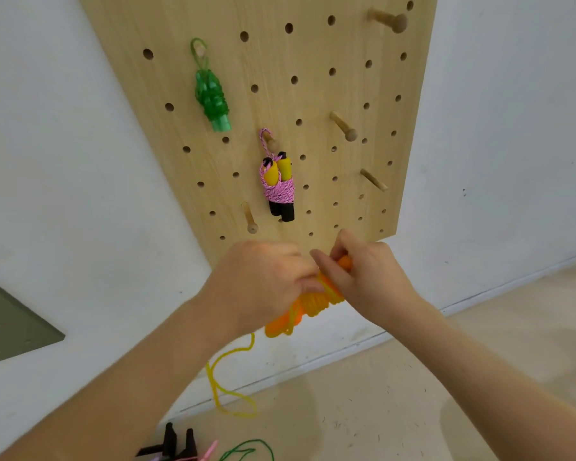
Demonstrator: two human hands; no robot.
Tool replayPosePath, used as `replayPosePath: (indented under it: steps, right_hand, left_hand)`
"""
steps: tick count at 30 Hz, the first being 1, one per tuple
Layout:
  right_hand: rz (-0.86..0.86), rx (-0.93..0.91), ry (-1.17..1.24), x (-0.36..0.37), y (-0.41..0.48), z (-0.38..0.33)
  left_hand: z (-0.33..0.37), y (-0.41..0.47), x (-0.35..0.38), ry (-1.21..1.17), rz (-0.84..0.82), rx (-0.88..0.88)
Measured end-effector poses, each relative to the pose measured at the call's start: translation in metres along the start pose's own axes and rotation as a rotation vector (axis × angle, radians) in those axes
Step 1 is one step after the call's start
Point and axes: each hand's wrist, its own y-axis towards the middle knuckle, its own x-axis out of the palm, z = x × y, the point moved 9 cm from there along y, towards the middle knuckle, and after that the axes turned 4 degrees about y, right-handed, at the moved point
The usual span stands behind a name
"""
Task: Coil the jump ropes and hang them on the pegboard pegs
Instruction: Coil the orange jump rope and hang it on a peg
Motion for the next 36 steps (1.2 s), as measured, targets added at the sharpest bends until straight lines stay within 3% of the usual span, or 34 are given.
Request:
replayPosePath:
  steps: [2,6,12,15,21,26,29,31,33,36]
  right_hand:
    - [0.016,-0.029,0.134,-0.008,-0.004,-0.01]
    - [-0.017,0.014,0.39,-0.018,-0.002,-0.016]
    - [-0.129,0.108,0.705,-0.016,-0.004,-0.022]
    - [-0.113,0.193,0.861,-0.01,-0.006,-0.018]
    - [-0.132,0.245,0.887,-0.001,-0.007,-0.016]
    - [0.111,0.315,0.819,-0.018,-0.001,-0.004]
    - [0.24,0.441,0.712,-0.01,0.001,0.02]
    - [0.291,0.459,0.621,-0.007,0.004,0.03]
    - [0.333,0.431,0.506,-0.009,0.007,0.035]
    - [0.34,0.298,0.237,-0.009,0.008,0.032]
  left_hand:
    - [-0.016,0.007,-0.001,-0.245,-0.025,-0.095]
    - [-0.037,0.003,0.021,-0.854,-0.144,-0.489]
    - [-0.023,-0.005,0.05,-1.399,-0.224,-0.617]
    - [-0.017,-0.005,0.052,-1.491,-0.169,-0.642]
    - [-0.028,-0.002,0.043,-1.333,0.059,-0.69]
    - [-0.02,-0.022,0.077,-1.453,0.155,-0.943]
    - [-0.018,-0.039,0.081,-1.108,0.286,-1.025]
    - [-0.006,-0.044,0.077,-1.012,0.391,-0.999]
    - [0.015,-0.038,0.076,-0.834,0.271,-0.866]
    - [0.035,-0.028,0.072,-0.237,0.001,-0.634]
